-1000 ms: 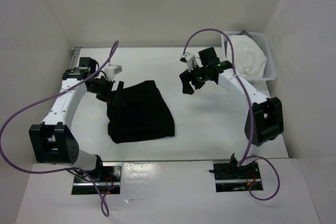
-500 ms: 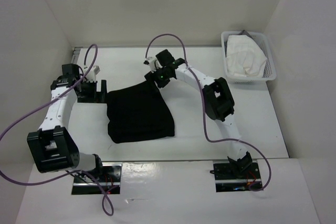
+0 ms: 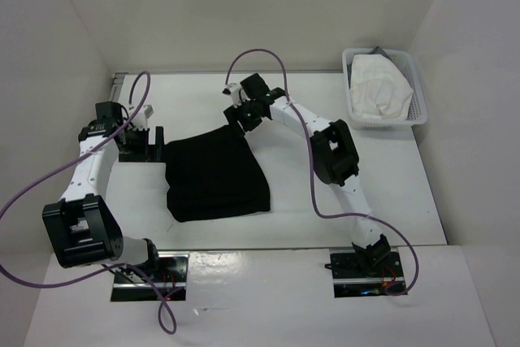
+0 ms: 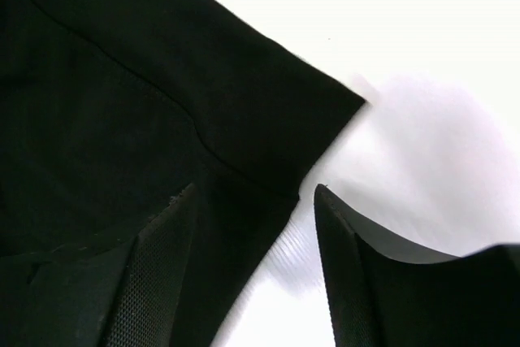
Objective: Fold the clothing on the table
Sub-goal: Flatten the skirt out
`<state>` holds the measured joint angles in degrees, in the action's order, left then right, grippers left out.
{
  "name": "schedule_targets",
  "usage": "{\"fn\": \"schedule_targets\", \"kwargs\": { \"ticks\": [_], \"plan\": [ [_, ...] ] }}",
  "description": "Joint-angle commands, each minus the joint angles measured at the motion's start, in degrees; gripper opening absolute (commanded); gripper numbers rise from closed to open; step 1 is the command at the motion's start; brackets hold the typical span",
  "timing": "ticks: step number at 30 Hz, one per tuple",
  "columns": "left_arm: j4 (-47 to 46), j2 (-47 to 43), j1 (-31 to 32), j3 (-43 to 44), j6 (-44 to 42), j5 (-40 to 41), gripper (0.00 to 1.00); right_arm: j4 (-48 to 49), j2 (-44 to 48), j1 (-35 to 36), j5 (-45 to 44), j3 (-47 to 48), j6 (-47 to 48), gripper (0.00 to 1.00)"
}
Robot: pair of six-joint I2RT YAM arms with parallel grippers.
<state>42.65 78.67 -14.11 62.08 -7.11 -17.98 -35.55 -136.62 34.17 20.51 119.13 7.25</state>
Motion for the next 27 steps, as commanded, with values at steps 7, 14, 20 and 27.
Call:
{"fn": "schedule_targets", "kwargs": {
  "ticks": [7, 14, 20, 27],
  "plan": [
    [-0.3, 2.8, -0.1, 0.7, -0.4, -2.0, 1.0, 1.3, -3.0, 3.4, -4.6, 2.2, -0.5, 0.51],
    [-0.3, 5.2, 0.7, 1.7, -1.5, -4.2, 1.0, 2.1, -0.6, 3.4, -16.8, -1.4, -0.5, 0.0],
    [-3.9, 7.6, 4.8, 3.7, -1.5, -1.1, 1.0, 4.6, 6.0, 2.7, -22.8, -7.2, 0.6, 0.0],
    [-6.3, 14.4, 8.8, 9.4, -0.3, -2.8, 1.0, 5.9, 11.1, 2.0, -30.3, -11.9, 2.4, 0.0]
  ]
}}
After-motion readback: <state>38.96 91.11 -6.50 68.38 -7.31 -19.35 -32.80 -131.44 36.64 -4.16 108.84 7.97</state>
